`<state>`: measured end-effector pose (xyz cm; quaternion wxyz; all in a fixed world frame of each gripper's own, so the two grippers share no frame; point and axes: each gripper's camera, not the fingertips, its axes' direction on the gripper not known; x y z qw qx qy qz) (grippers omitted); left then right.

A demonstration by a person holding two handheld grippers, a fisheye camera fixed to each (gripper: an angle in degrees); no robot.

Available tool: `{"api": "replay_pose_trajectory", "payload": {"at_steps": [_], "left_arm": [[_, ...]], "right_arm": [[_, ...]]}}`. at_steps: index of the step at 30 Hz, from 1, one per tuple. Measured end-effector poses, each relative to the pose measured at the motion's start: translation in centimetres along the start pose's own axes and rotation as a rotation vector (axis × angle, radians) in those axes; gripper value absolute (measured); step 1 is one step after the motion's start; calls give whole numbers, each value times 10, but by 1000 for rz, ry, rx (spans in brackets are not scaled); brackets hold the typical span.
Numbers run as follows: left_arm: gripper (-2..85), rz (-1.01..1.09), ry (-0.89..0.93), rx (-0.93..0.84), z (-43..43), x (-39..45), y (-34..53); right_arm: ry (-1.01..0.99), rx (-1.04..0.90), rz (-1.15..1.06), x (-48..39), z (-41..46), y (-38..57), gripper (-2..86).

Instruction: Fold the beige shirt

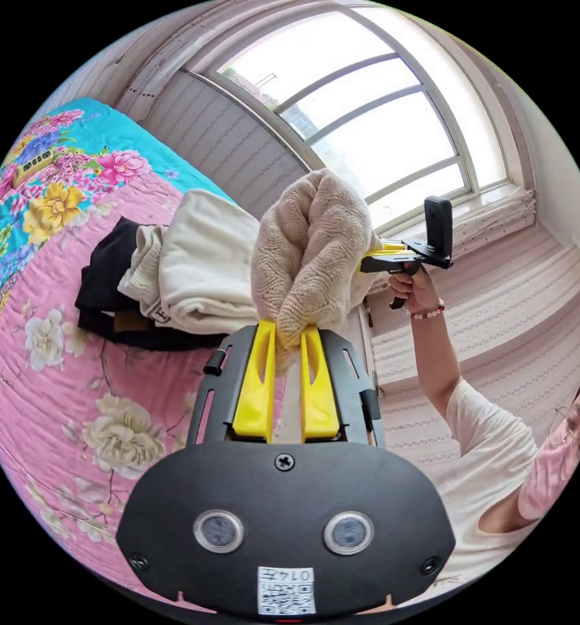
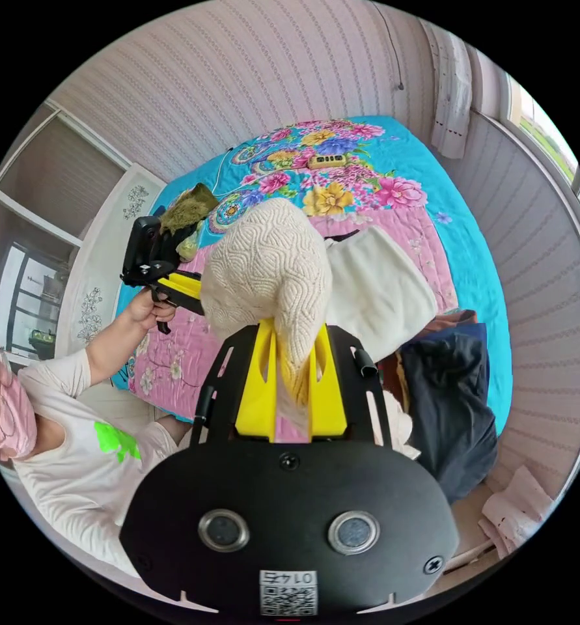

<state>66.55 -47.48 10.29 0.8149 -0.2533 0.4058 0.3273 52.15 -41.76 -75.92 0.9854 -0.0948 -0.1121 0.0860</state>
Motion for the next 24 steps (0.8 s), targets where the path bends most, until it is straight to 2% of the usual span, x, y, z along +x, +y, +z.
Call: {"api": "replay_pose_trajectory", "payload": {"at_steps": [4,6,10,14,17,20,24], "left_arm": [[67,-88,-191,-6,33,-35,-61],[74,-139,-205,-12,46,-53,-71],[89,-187,-88,77,50,-78,-68],[106,-159,-57,178,32,-69,-60],[114,-103,-57,289,10,-44,-56],[108,28,-181,262,13,0,-67],[95,226,-482,116,63,60,-84]], "right_arm": [[-11,-27,112,68,19,-29,89],[2,10,171,91,28,-26,102],[19,164,194,113,5,-1,101],[85,283,200,116,-35,31,94],[124,278,194,111,-41,47,105],[196,214,228,113,-24,58,115],[168,191,296,125,0,71,114]]}}
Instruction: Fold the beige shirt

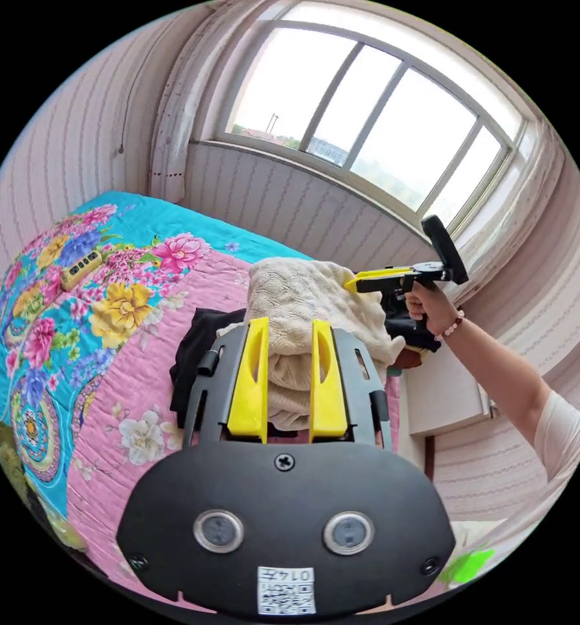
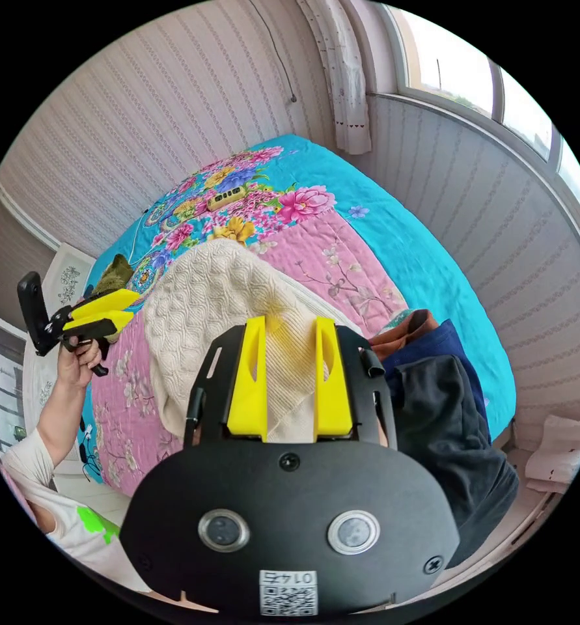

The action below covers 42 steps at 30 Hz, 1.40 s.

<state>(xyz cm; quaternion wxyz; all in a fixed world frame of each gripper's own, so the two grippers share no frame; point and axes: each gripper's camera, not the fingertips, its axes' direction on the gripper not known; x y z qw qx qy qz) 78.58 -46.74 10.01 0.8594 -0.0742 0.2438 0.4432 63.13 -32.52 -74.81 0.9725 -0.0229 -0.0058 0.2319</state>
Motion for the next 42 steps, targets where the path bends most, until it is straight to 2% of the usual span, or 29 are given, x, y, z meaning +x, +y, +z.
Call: {"api": "replay_pose_trajectory", "payload": {"at_steps": [1,5,8,11,13,15,17,19,23,27,30,32,35,38,42], "left_arm": [[90,45,-82,-45,12,15,-3],[85,72,-201,-106,35,35,2],[77,14,-128,-16,10,39,8],[57,91,-33,59,-14,62,14],[54,175,-13,26,-12,88,16],[54,214,-81,-71,8,99,19],[54,193,-93,-151,29,95,28],[53,78,-3,-91,18,82,42],[53,37,134,15,-40,76,83],[53,-79,129,14,-114,55,199],[62,-267,-3,-55,-169,31,313],[78,-384,-101,-135,-202,20,383],[113,-579,-265,-260,-255,7,493],[131,-760,-373,-342,-300,-5,589],[132,-921,-471,-367,-343,-24,688]], "right_arm": [[7,-13,10,3,7,4,114],[-10,9,26,11,17,15,116],[-3,93,24,8,7,30,116],[49,154,-28,-3,6,49,112],[54,166,-37,-7,18,58,109],[61,99,-25,-6,43,60,107],[-5,84,35,0,68,64,105],[-65,96,52,1,73,67,104],[-13,189,-58,-29,60,97,98],[-87,202,-215,-86,68,150,98],[-208,112,-256,-144,114,201,96],[-367,-43,-262,-197,176,240,91],[-528,-138,-256,-277,249,280,70],[-572,-322,-334,-373,329,300,84],[-517,-400,-424,-478,410,305,106]]}}
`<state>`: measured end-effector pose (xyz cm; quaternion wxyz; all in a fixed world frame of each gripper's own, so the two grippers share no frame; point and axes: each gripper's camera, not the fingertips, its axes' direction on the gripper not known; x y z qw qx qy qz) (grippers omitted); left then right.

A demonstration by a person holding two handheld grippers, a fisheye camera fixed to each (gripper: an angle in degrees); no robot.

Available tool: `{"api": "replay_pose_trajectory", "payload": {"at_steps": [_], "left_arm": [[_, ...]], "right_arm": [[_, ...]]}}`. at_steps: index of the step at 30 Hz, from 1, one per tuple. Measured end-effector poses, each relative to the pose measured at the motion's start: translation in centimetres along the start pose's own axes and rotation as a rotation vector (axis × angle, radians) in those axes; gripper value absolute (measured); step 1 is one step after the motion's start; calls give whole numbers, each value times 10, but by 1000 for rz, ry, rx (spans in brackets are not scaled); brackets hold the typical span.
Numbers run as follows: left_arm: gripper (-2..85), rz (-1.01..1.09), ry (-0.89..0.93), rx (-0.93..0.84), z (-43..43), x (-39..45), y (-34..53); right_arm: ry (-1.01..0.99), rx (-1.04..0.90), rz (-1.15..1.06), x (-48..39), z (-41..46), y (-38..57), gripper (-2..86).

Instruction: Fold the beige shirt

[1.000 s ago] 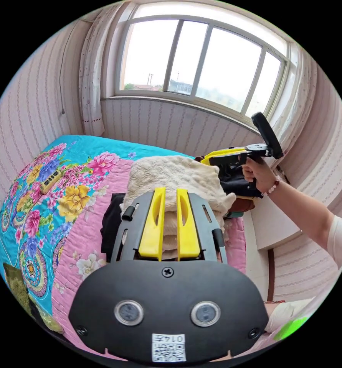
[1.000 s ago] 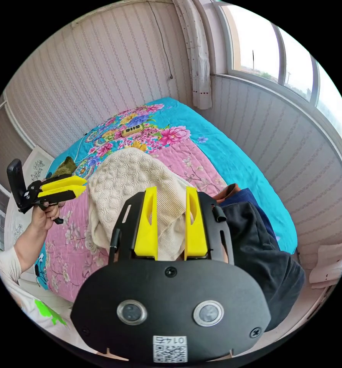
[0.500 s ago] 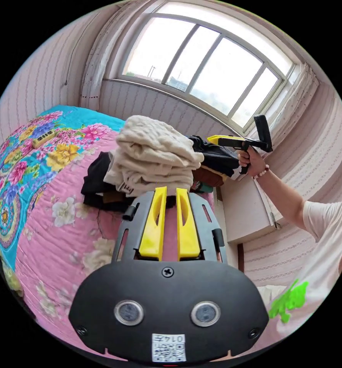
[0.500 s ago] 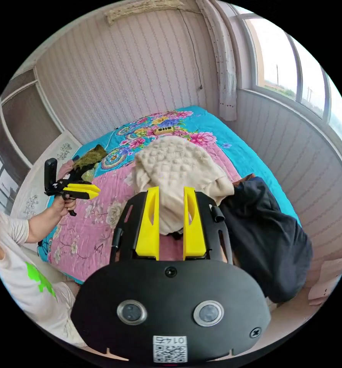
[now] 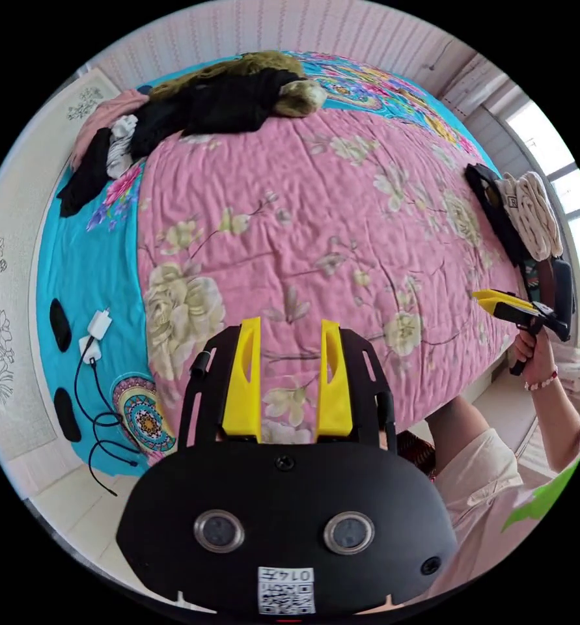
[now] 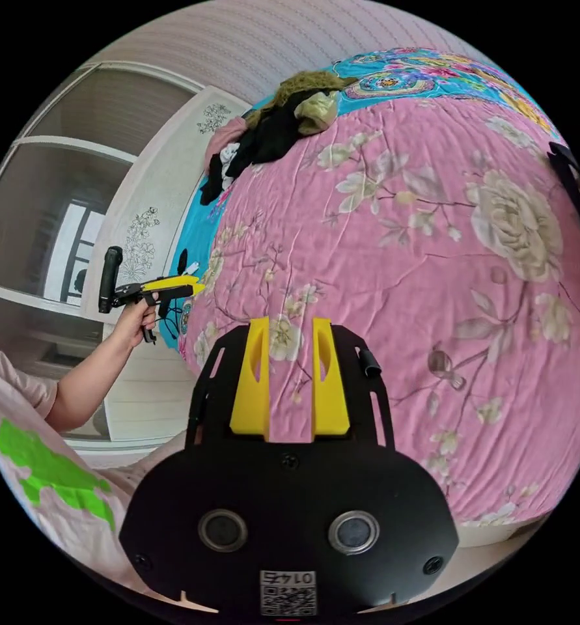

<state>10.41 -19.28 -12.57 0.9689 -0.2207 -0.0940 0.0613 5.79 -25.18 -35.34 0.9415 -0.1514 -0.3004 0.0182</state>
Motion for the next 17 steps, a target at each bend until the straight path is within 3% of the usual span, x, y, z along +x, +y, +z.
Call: {"api": "replay_pose_trajectory", "payload": {"at_steps": [5,11,17], "left_arm": [[133,-93,-30,30,22,-63,16],[150,-149,-80,38,49,-90,36],[153,-155,-75,112,46,-123,61]], "right_arm": [[306,-27,-10,-31,125,-79,184],[533,31,-74,-46,228,-108,209],[520,148,-111,-44,286,-134,209]]}}
